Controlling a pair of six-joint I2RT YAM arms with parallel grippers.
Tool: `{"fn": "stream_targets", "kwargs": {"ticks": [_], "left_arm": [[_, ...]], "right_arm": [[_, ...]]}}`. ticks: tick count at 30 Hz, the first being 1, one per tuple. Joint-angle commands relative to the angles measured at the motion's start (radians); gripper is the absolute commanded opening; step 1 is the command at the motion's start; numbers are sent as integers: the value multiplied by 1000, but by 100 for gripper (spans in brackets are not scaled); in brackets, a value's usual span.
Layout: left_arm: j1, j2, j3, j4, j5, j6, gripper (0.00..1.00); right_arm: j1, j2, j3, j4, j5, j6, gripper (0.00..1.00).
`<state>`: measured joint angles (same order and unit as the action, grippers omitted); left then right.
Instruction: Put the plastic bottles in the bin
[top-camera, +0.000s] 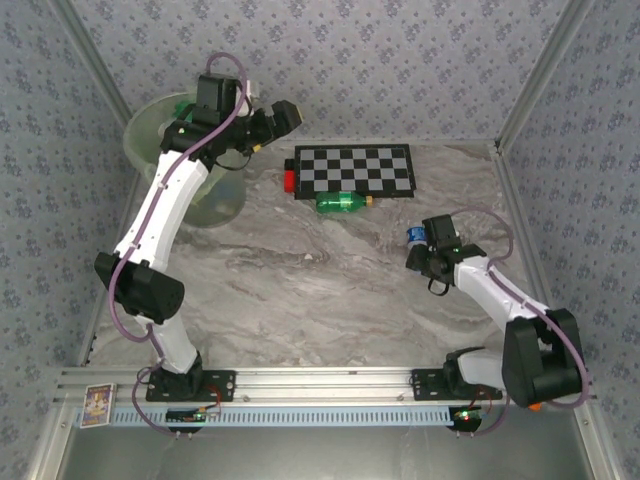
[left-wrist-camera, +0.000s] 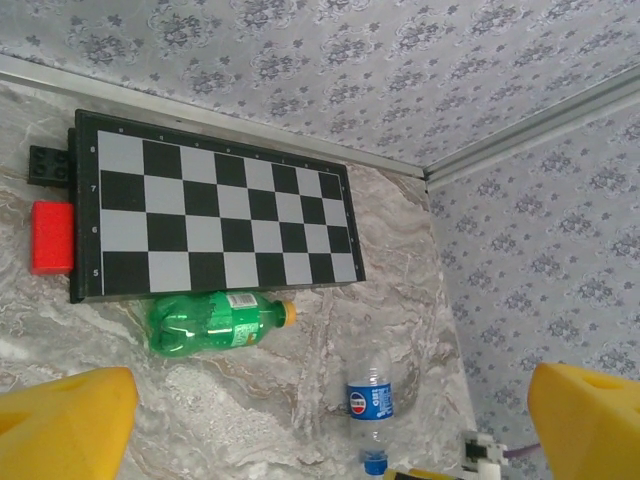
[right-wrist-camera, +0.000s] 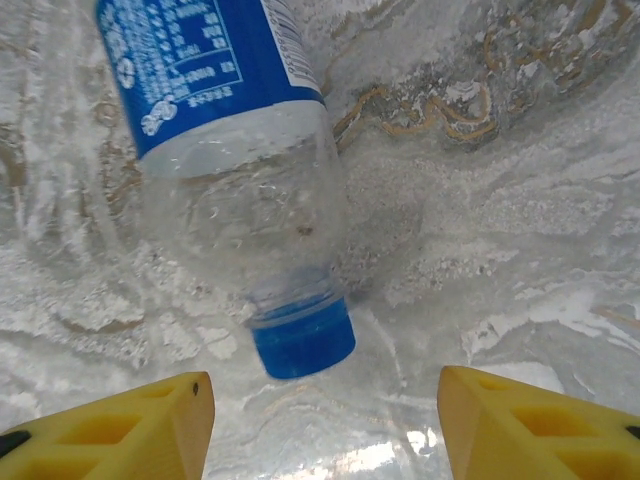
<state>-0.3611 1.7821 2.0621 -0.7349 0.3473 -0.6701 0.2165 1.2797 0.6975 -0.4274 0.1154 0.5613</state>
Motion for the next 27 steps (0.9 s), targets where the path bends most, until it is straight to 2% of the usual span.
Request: {"fn": "stream_targets", "kwargs": {"ticks": [1,9,15,24,27], "left_arm": [[-7,-31,12,30,25,18,100],[-9,-44,10,11,17,22,100],[-9,-46,5,8,19,16,100],[-8,-38,7,6,18,6,100],[-9,-33,9,6,22,4,100]], "right_arm": [[-12,53,0,79,-24,-1,59],[-12,179,20,149,-41,-22,53],[-4,221,37,167,-30,-47,43],[43,162,38,143,22,-78,27],[70,113,51,118,45,-84,27]]}}
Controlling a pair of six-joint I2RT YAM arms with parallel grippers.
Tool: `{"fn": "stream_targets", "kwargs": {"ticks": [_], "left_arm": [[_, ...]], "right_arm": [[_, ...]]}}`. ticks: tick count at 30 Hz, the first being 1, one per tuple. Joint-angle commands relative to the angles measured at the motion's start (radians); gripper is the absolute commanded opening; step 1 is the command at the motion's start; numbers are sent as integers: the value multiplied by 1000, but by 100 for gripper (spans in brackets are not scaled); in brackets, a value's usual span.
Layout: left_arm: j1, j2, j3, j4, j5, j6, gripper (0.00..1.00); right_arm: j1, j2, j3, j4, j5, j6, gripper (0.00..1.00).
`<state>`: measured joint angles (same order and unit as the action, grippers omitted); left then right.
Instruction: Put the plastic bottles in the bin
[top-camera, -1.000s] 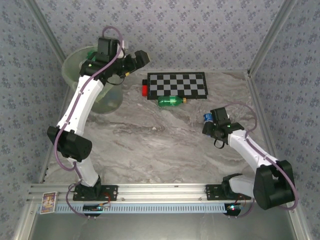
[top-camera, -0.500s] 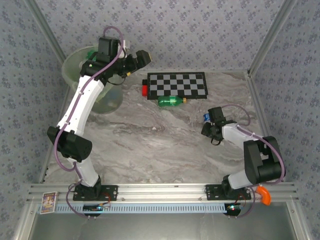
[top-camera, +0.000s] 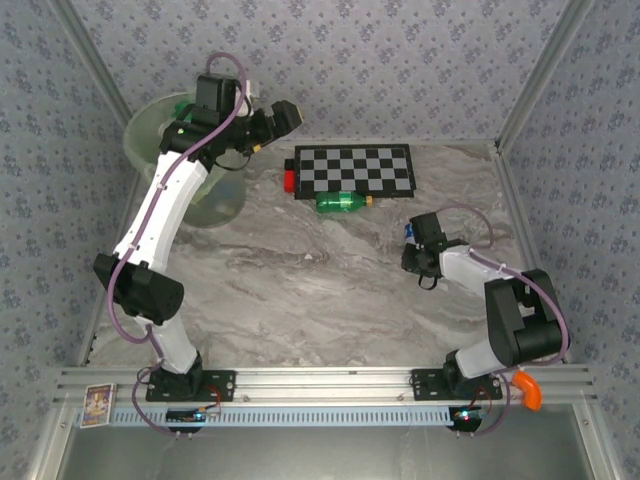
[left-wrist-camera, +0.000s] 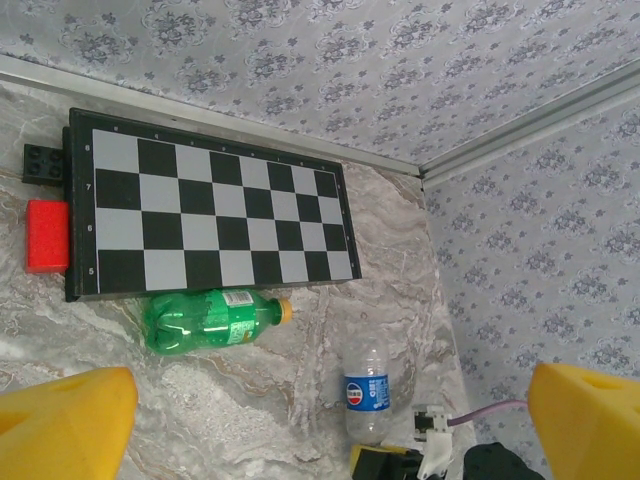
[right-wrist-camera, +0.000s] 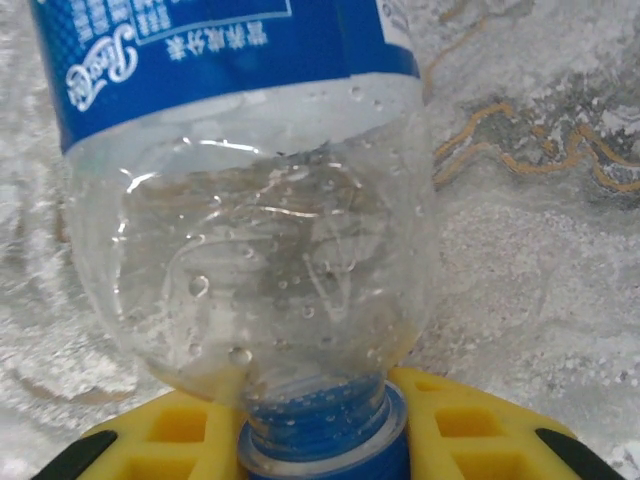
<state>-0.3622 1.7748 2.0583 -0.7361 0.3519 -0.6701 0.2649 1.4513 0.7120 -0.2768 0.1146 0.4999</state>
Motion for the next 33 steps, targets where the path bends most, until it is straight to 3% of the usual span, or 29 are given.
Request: {"fn": "stream_targets", "kwargs": {"ticks": [1,13,19,33], "left_arm": [[-7,-25,13,8,18,3,100],[5,7,1,50,115,-92,95],[0,-6,-96,216,207,-170,90],[-69,-26,-254,406,285,-186,85]], "right_arm": [[34,-76,45,-41,54,-27,27],[246,-174,291,-117,154,-146,26],[339,-125,435,-125,148,-174,27],[433,-68,607,-109,93,-180,27]]}}
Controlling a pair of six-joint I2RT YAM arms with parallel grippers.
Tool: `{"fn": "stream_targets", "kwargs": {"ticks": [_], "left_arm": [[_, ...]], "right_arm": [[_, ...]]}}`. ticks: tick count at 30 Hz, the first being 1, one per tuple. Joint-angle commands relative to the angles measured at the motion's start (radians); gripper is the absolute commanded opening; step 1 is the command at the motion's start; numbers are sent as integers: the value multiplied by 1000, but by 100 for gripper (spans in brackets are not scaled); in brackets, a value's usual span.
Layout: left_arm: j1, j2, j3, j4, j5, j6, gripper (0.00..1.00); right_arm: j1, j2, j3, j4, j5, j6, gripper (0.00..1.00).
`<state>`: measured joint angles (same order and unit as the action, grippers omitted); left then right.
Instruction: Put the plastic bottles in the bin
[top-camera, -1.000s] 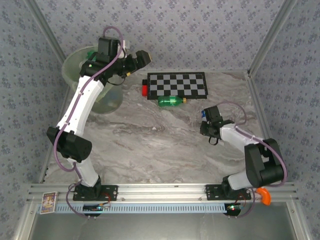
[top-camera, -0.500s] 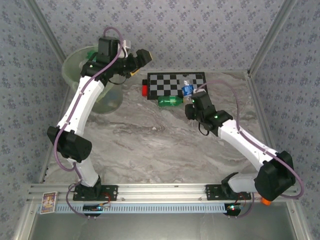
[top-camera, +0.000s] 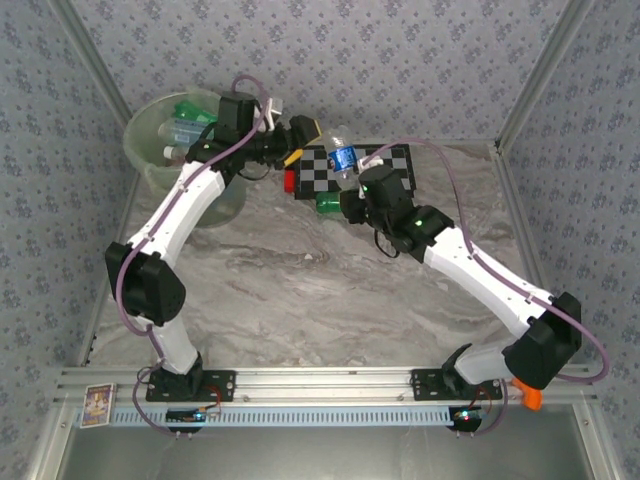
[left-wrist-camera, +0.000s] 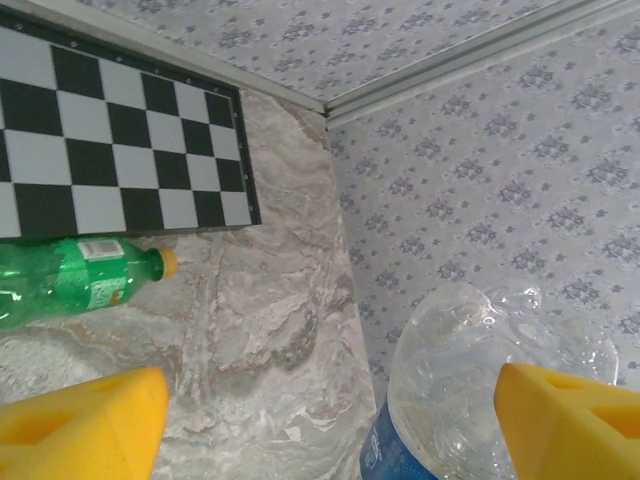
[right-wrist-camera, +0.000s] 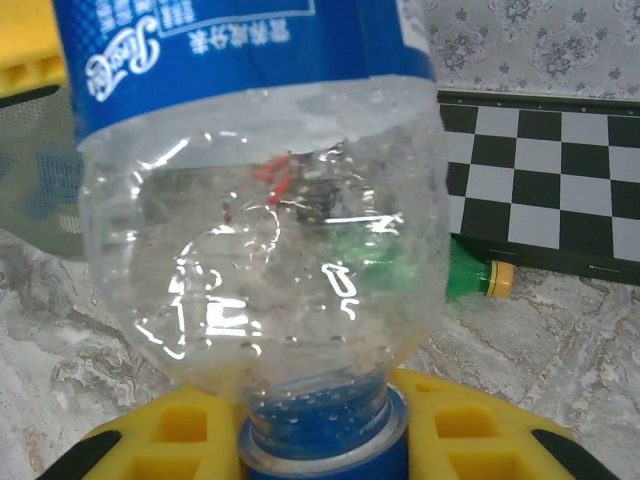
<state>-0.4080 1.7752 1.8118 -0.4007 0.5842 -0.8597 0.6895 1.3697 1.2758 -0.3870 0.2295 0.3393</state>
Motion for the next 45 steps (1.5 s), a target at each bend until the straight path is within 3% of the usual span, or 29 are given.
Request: {"fn": "stream_targets", "kwargs": {"ticks": [1,10,16,25,45], "left_arm": [[-26,-28,-10,75,51,5,85],[-31,-62,-62,147,17,-12,86],[-17,-77,-39,102,-7,13,88],[-23,-112,-101,187,21,6,90],[-114,-63,-119,238,87,5,80]], "right_arm": [[8,15,44,0,-24,-18,27],[4,15,48,-21,-31,9,27],[-10,14,46,-43,-38,30,27],[-18,15,55,-31,-56,27,27],[18,38,99,-30,-90,-15,27]]}}
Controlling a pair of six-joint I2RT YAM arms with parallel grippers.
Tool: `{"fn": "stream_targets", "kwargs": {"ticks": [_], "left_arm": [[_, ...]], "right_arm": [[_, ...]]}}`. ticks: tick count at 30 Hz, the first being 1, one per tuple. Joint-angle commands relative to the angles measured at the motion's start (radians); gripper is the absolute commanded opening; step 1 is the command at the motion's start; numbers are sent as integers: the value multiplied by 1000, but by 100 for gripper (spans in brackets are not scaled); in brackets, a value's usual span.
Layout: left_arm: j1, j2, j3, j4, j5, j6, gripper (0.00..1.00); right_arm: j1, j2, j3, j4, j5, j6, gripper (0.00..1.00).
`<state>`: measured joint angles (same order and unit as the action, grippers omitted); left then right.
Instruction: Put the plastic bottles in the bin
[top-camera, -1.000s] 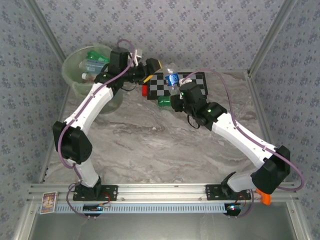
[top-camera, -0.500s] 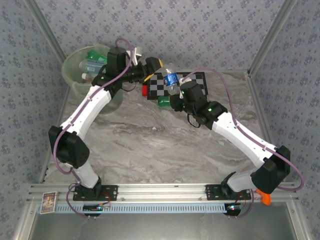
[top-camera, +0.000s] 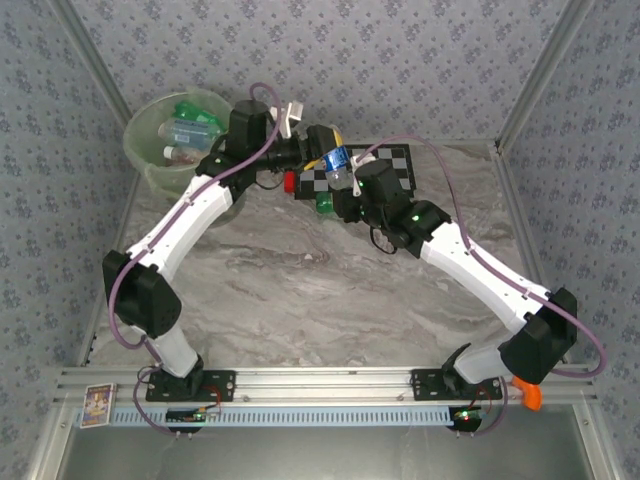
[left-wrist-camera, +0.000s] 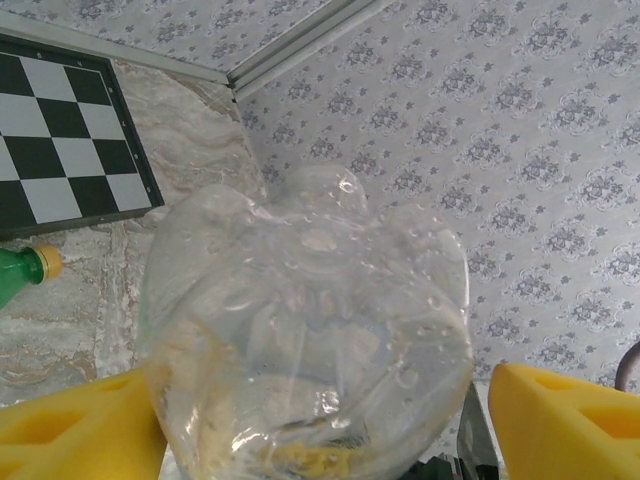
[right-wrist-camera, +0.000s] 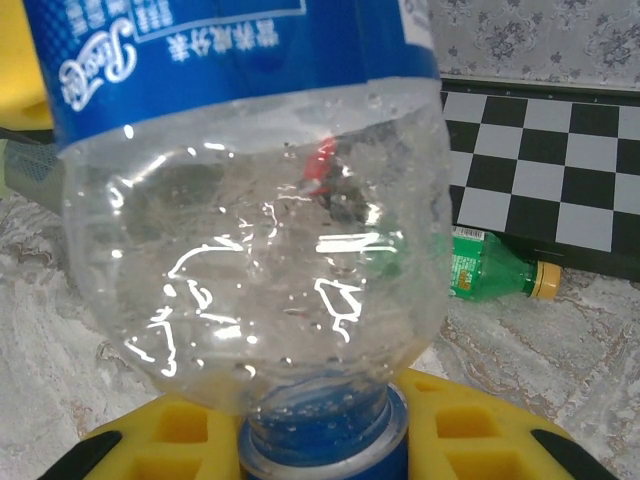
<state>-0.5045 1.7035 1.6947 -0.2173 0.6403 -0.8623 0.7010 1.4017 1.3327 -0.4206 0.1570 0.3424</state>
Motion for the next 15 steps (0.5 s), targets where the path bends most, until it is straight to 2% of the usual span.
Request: {"fn": "stream_targets", "kwargs": {"ticks": [1,9,12,14,15], "left_arm": [[-20,11,-6,59,30,6,80],[-26,30,-13,62,6,12,79],[-25,31,-8,59,-2,12,75],[-25,28,-5,53,-15,18,68],[-26,27,-1,48,-18,20,65]], "right_arm": [[6,6,45,5,-19,-18,27],[8,6,52,8,-32,-18,27],[7,4,51,8,-28,-17,27],[7,3,50,6,-25,-17,31],[6,3,48,9,-23,-18,38]]}}
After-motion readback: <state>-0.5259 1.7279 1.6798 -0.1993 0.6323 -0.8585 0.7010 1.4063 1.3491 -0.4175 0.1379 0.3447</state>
